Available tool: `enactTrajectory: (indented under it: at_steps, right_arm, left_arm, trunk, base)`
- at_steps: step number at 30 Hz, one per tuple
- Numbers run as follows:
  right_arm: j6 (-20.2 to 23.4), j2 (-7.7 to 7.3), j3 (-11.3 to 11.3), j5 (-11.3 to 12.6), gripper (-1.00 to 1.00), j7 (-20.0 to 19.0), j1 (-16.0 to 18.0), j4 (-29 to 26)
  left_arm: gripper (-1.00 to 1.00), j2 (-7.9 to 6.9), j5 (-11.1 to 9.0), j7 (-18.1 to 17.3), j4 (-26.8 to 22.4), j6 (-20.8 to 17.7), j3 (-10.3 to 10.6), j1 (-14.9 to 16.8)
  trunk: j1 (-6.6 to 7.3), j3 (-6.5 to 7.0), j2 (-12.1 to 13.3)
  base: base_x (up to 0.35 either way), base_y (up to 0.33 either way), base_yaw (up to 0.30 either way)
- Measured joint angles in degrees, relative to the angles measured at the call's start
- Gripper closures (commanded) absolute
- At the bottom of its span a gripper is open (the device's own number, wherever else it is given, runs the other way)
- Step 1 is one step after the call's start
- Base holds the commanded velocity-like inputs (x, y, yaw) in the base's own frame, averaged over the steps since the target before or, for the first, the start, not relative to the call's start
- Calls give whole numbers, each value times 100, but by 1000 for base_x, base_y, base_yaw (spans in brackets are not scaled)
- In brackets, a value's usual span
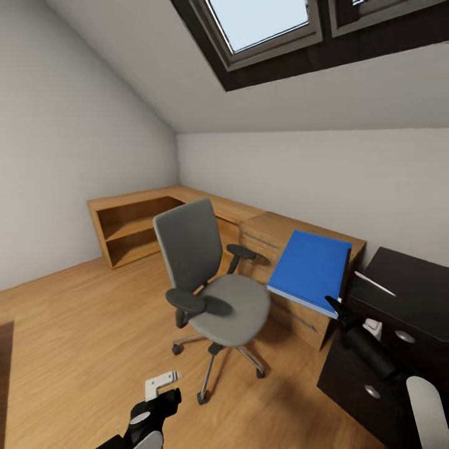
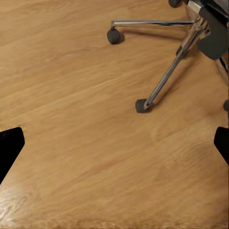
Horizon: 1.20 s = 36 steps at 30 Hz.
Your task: In the bedroom, organize the workspace by keeping the computer under the desk, ensuring the monitor is on the desk, placing the keyboard on the desk next to the monitor, placing the mouse on the desk next to the keyboard, moving the folder from the swivel chair onto the desk next to the mouse, stacking the notebook on top of the folder with the pen on top of the notebook, and positioning the swivel chair next to the desk.
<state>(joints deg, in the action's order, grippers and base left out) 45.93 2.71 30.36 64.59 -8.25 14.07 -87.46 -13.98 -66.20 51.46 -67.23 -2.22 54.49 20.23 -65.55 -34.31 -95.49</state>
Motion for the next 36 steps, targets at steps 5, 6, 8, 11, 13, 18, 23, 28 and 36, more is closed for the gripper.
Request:
enactTrajectory:
  at_steps: [5,6,8,11,13,18,23,28,36]
  right_arm:
    - [0,10,1,-3,100,6,0,-26]
    - [0,11,1,-4,100,8,0,-30]
    - [0,12,3,-6,100,12,0,-33]
    - [0,12,0,-6,100,14,0,-34]
    - [0,12,-1,-7,100,14,0,-35]
    - [-3,12,0,-14,100,15,0,-35]
    - [-56,6,4,-26,100,7,0,-14]
    - [-93,-10,74,-32,100,5,0,-3]
    - [-115,-14,425,-30,100,134,0,7]
  left_arm:
    - [-100,679,36,-2,973,-742,-453,0]
    - [-100,771,43,-5,1141,-852,-489,0]
    - [-100,872,53,-9,1422,-957,-496,0]
    - [-100,924,54,-12,1721,-900,-404,1]
    - [-100,940,33,-42,2112,-508,-96,0]
    - [-100,1095,52,-1117,3569,725,757,-1]
    - [-100,1519,41,-2587,5182,1256,900,1]
    - [-100,1584,45,-2782,5416,1246,914,3]
    - [-100,1585,29,-2797,5451,2086,924,3]
  trunk:
    - [110,90,200]
    - [132,108,241]
    - [176,144,321]
    - [242,198,441]
    - [286,233,521]
    - [396,323,722]
    - [505,413,922]
    - [615,503,1123]
    - [791,644,1444]
  base:
    - [0,0,-269]
    - [0,0,-269]
    - [0,0,-268]
    - [0,0,-268]
    - [0,0,-268]
    - [0,0,-268]
    - [0,0,-269]
    - [0,0,-269]
    - [0,0,-276]
